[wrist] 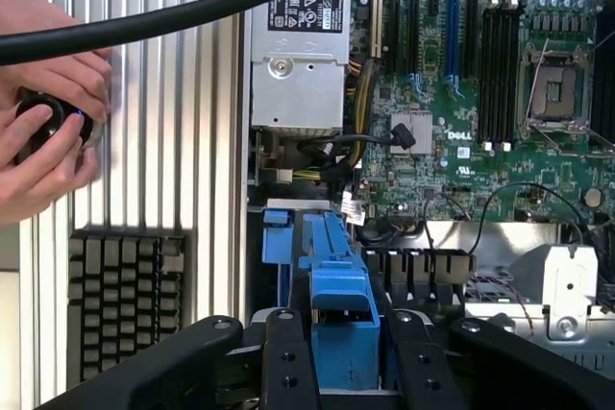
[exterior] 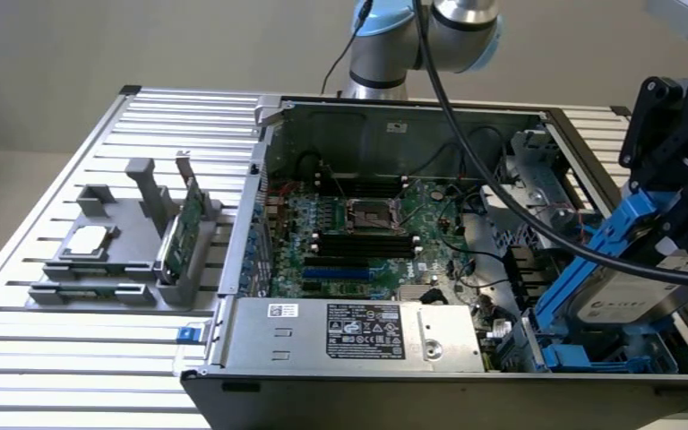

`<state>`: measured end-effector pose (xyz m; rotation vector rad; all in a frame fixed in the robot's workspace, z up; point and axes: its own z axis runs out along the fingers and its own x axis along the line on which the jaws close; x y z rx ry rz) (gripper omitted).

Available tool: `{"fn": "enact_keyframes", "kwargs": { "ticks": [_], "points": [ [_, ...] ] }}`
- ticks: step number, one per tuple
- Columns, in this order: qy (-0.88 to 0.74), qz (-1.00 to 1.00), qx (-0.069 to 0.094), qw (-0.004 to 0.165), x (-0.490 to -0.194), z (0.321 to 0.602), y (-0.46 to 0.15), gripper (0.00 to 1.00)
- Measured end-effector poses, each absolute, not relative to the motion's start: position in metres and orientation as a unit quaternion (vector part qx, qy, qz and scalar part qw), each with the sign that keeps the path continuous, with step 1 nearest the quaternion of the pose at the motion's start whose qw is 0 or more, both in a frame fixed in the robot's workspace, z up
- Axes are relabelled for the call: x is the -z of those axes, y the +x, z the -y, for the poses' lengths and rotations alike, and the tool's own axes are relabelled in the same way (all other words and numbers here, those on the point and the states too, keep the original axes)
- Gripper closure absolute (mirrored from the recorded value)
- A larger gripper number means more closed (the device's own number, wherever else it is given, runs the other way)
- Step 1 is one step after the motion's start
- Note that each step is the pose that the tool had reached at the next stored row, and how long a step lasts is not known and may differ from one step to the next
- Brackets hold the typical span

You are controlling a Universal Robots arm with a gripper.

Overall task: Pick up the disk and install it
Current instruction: 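Insert the disk into the insertion slot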

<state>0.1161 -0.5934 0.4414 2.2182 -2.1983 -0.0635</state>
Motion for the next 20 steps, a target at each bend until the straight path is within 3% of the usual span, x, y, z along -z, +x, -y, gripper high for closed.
{"fn": "enact_keyframes", "kwargs": {
  "ticks": [20],
  "points": [
    [0.709,0.705,0.019,0.01,-0.4322,0.5934,0.116,0.67]
  ]
}}
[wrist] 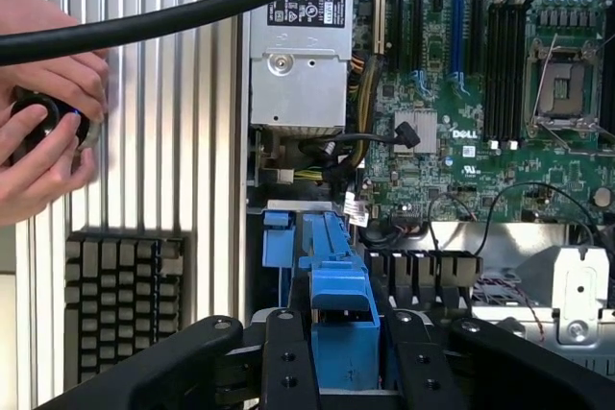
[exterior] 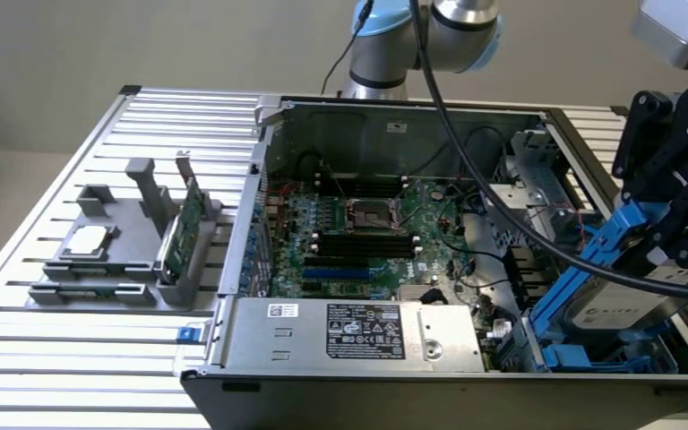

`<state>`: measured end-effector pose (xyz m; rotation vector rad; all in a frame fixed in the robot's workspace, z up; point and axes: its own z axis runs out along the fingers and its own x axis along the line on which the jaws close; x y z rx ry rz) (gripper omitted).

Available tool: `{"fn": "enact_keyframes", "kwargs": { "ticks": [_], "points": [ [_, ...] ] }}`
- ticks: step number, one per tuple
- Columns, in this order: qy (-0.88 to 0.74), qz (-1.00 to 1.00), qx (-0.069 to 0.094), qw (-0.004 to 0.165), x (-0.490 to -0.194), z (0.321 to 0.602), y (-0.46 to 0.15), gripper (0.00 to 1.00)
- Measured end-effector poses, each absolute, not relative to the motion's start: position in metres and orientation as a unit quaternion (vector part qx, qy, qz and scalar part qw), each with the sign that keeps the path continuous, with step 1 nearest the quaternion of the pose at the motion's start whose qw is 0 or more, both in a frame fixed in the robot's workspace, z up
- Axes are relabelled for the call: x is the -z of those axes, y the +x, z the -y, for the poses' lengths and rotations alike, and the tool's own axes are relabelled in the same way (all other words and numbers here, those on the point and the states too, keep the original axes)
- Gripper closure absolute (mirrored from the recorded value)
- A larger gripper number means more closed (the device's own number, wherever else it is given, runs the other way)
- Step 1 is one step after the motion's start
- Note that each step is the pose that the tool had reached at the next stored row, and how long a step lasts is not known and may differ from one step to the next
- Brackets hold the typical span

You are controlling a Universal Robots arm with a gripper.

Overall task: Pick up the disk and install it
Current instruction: 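Insert the disk into the insertion slot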

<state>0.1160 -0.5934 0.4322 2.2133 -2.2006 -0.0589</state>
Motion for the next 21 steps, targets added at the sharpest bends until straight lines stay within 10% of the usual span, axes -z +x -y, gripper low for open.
{"fn": "enact_keyframes", "kwargs": {
  "ticks": [21],
  "points": [
    [0.709,0.705,0.019,0.01,-0.417,0.593,0.116,0.67]
  ]
}}
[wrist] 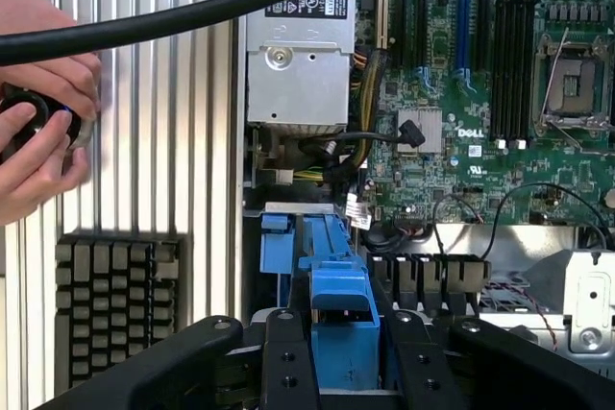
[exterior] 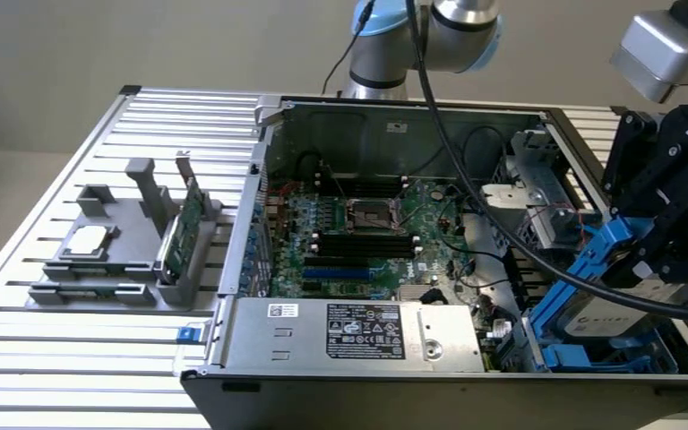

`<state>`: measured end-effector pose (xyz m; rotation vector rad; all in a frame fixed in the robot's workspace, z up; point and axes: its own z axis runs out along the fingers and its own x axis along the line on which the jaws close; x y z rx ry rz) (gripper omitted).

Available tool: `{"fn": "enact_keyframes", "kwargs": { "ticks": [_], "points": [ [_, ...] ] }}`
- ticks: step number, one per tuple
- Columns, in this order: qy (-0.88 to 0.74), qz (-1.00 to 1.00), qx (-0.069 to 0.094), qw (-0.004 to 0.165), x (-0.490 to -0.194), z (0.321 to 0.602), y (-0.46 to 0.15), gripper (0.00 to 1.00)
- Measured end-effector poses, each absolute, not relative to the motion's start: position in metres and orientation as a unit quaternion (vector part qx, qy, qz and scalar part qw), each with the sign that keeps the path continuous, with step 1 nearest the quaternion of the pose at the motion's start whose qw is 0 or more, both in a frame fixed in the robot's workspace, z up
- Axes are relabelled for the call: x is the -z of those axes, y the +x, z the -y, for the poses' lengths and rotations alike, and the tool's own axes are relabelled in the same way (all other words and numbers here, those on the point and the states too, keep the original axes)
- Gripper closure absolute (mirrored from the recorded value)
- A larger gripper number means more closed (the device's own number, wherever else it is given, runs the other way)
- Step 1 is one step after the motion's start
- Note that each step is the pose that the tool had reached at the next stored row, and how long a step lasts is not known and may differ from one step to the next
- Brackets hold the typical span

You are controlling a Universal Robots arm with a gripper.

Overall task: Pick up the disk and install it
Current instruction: 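Insert the disk into the insertion slot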

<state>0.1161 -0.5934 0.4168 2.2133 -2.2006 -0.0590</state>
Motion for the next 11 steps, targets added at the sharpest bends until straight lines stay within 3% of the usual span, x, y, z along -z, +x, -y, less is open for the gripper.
{"fn": "enact_keyframes", "kwargs": {
  "ticks": [11],
  "points": [
    [0.709,0.705,0.019,0.01,-0.403,0.593,0.116,0.67]
  ]
}}
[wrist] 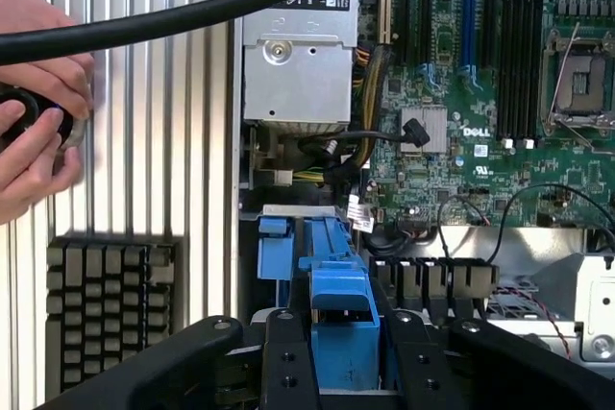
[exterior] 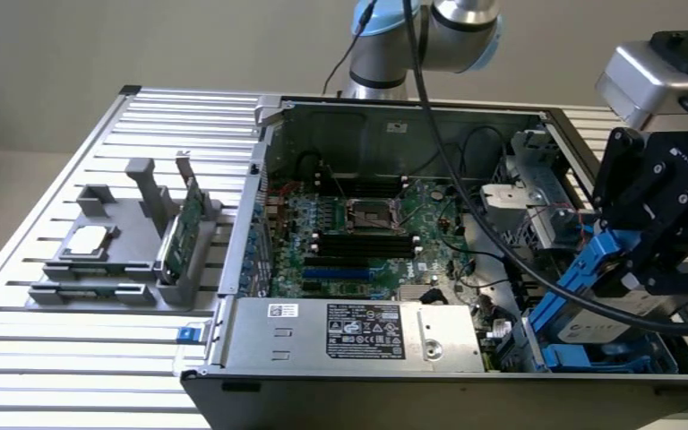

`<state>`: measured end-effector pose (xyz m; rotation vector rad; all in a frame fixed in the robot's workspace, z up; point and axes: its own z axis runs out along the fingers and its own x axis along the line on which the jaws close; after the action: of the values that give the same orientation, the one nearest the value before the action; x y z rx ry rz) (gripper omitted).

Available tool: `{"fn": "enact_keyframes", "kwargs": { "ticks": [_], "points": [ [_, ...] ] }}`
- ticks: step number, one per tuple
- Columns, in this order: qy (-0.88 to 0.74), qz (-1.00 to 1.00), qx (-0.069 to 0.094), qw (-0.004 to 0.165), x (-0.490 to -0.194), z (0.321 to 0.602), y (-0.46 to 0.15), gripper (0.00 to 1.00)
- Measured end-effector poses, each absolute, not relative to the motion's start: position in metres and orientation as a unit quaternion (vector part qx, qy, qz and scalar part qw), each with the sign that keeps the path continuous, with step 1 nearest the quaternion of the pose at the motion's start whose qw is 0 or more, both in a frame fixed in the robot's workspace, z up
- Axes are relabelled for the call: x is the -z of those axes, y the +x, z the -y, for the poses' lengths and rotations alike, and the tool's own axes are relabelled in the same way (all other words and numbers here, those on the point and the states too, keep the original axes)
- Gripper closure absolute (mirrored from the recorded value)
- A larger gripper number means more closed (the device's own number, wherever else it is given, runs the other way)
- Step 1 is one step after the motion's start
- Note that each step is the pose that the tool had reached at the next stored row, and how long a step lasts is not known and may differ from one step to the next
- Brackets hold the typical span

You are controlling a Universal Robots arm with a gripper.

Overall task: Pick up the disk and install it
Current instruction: 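Insert the disk into the insertion slot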

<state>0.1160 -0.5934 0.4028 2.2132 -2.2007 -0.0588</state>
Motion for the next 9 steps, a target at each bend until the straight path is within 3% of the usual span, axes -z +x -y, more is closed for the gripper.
{"fn": "enact_keyframes", "kwargs": {
  "ticks": [9],
  "points": [
    [0.709,0.705,0.019,0.01,-0.389,0.593,0.116,0.67]
  ]
}}
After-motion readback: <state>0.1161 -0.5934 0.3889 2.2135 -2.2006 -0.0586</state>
